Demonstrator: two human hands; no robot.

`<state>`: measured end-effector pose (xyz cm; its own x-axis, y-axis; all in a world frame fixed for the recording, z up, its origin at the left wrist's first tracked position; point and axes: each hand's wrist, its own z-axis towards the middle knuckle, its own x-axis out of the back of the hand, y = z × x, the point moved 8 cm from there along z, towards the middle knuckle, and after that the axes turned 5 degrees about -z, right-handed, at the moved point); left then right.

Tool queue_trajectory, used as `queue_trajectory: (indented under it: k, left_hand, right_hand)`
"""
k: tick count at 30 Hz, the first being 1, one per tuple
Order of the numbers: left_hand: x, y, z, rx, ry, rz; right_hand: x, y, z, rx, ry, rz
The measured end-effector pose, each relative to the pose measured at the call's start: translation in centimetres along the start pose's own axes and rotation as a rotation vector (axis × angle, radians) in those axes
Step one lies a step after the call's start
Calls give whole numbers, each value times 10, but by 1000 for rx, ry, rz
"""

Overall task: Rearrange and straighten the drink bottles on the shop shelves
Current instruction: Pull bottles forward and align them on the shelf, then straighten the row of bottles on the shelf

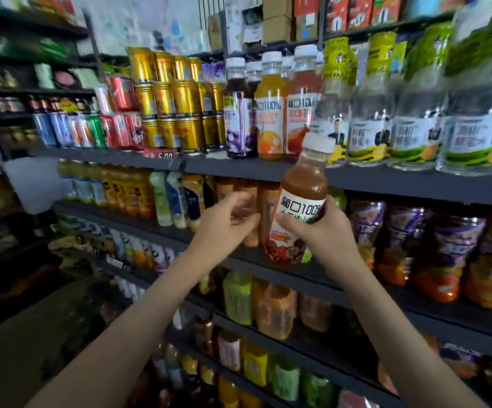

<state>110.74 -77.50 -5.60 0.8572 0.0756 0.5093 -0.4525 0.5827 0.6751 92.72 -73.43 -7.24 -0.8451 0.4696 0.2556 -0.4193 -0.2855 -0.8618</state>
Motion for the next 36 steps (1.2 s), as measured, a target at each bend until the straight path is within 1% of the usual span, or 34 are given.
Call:
queue_trajectory:
  k: [3, 6, 8, 10, 12, 14, 15, 17, 20, 23, 27, 30, 33, 36]
  left_hand:
    - [14, -14, 33, -33, 38, -23]
    - [27, -34, 53, -62, 57, -75]
    - [37, -43, 62, -105, 7, -133]
    - [46, -43, 70, -151, -85, -208]
    - [57, -38, 83, -199, -116, -184]
    - [74, -39, 100, -228, -39, -52]
    - [83, -44, 111, -228, 0, -22]
    - [100, -56, 130, -223, 36, -40]
    - [118, -76, 155, -207, 22, -106]
    - [127, -97, 181, -162, 9, -160]
    - [116, -120, 211, -82, -66, -283]
    - [103, -119, 223, -81, -107, -346]
    - [88, -113, 232, -87, -136, -361]
    - [78, -111, 238, -75, -155, -393]
  right_hand:
    - [-19, -18, 29, 50, 13, 34]
    - [-39, -38, 52, 105, -10, 82]
    - [-56, -52, 67, 150, -35, 108]
    - [-75, -66, 82, 188, -34, 100]
    - [-98, -80, 97, 218, -31, 88]
    - [-122, -92, 111, 255, -23, 60]
    - [-133, -97, 117, 260, -11, 36]
    - [-152, -105, 131, 252, 0, 2]
    - [-172, -115, 145, 254, 12, 16]
    - [-171, -117, 145, 256, 133, -3]
    - [-153, -107, 139, 227, 382, -252]
    - [-145, -97, 143, 200, 498, -490]
    - [-148, -88, 149, 199, 511, -663]
    - [-153, -81, 154, 167, 492, -740]
